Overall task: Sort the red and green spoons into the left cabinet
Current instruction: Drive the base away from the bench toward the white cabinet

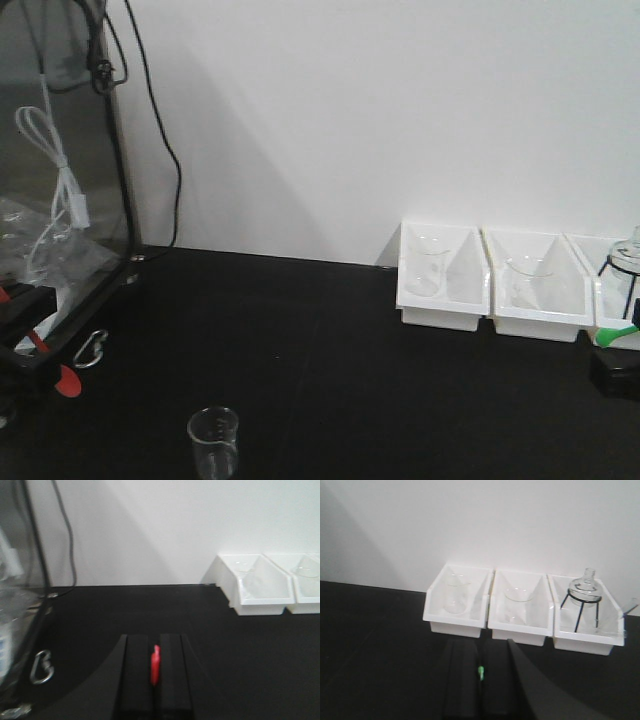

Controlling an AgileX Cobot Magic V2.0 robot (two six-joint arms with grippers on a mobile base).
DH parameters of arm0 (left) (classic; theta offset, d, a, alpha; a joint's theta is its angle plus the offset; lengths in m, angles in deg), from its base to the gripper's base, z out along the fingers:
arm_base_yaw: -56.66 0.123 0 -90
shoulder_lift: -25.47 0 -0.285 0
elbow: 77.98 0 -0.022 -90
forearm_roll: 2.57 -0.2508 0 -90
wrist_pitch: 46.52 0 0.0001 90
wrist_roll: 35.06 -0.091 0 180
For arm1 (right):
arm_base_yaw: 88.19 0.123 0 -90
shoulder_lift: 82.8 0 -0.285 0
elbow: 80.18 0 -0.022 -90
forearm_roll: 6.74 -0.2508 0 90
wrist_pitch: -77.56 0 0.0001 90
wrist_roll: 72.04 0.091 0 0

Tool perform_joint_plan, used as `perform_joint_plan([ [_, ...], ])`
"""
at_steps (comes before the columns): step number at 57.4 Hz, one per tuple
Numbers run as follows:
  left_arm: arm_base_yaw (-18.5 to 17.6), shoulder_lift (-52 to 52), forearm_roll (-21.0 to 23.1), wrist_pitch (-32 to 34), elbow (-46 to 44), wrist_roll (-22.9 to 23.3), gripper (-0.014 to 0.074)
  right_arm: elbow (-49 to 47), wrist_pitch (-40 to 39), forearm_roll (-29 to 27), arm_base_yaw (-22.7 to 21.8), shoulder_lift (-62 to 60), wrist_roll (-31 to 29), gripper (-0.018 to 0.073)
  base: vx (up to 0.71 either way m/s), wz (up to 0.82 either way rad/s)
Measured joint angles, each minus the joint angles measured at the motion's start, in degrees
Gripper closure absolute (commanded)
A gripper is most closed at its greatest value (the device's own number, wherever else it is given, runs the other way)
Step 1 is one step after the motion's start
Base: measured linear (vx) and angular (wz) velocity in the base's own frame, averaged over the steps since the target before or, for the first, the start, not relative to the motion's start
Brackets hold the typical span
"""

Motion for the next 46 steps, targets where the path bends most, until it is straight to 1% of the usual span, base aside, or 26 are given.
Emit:
perform_joint_plan([
  [21,0.0,0.0,0.0,0.0,0.0,0.0,0.0600,0.0,0.0,0.0,0.0,0.0,0.0,0.0562,-0.14,0.52],
  [46,0.0,0.0,0.0,0.0,0.0,0.0,0.0600,0.0,0.0,0.0,0.0,0.0,0.0,0.0562,-0.18,0.67],
])
